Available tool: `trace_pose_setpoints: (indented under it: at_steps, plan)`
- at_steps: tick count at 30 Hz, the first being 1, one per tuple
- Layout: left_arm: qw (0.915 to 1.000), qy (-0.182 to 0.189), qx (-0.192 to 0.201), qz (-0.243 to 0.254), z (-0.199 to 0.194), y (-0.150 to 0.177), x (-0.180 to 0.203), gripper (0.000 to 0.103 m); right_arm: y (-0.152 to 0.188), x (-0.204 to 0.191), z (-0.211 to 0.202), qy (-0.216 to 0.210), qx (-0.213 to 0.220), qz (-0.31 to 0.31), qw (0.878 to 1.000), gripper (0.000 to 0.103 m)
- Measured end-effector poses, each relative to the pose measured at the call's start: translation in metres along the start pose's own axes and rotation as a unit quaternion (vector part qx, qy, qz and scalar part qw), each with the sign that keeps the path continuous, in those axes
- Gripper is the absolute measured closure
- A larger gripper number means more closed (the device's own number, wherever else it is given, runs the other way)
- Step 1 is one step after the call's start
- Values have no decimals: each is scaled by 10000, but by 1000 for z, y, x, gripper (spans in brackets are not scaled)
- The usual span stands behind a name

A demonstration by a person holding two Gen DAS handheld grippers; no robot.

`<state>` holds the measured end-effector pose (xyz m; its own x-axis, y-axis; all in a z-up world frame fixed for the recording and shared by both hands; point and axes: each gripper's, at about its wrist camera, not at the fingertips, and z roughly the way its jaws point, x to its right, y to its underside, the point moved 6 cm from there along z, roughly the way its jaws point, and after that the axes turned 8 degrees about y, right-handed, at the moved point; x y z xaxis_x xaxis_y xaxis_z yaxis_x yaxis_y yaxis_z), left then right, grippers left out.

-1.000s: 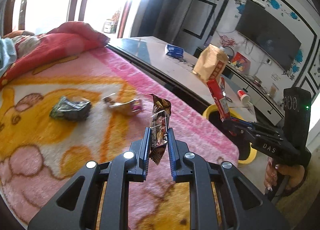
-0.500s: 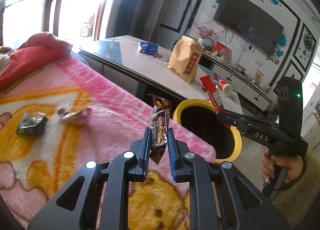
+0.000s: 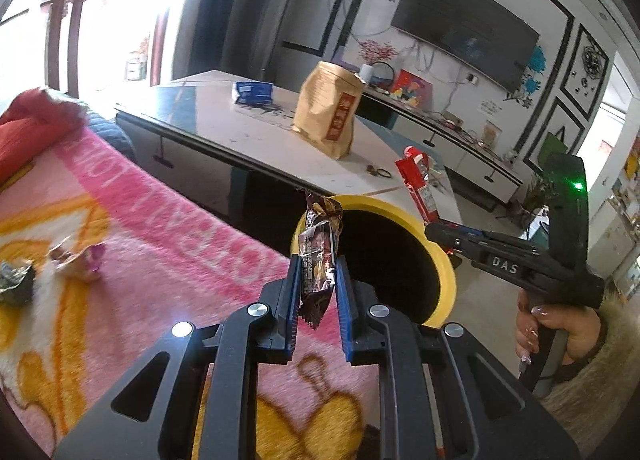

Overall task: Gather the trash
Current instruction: 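Lift both wrappers and carry them over the yellow-rimmed bin, then open both grippers to drop the wrappers into the bin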

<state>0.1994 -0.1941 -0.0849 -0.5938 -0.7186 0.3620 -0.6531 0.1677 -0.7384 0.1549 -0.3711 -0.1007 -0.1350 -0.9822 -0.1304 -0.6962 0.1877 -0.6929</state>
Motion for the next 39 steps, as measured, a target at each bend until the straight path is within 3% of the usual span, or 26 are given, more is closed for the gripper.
trace_pose_setpoints:
  at_steps: [13, 26, 31, 33, 34, 35, 36, 37, 39]
  plan:
    - [9992, 294, -251, 118, 46, 3, 32, 87, 3, 50, 8, 424, -130, 562, 9974, 92]
    - [9976, 291, -533, 342, 92, -1, 48, 87, 5, 82, 16, 623, -201, 776, 9948, 91]
    - [9967, 295, -657, 371, 110, -3, 51, 87, 7, 87, 18, 587, -242, 849, 9944, 86]
    - [9964, 313, -701, 351, 118, -4, 50, 86, 7, 89, 18, 561, -220, 896, 9942, 79]
    - [9965, 305, -700, 348, 121, -4, 50, 80, 7, 90, 18, 587, -201, 919, 9938, 75]
    - [9966, 294, -684, 341, 123, -6, 49, 58, 7, 91, 18, 594, -191, 944, 9936, 67]
    - [9969, 284, -656, 329, 125, -7, 47, 44, 8, 91, 18, 592, -182, 967, 9934, 63]
    - [9972, 257, -628, 311, 126, -8, 44, 23, 8, 92, 18, 614, -178, 979, 9931, 61]
    - [9977, 235, -577, 262, 124, -10, 40, 20, 7, 92, 17, 646, -155, 978, 9930, 56]
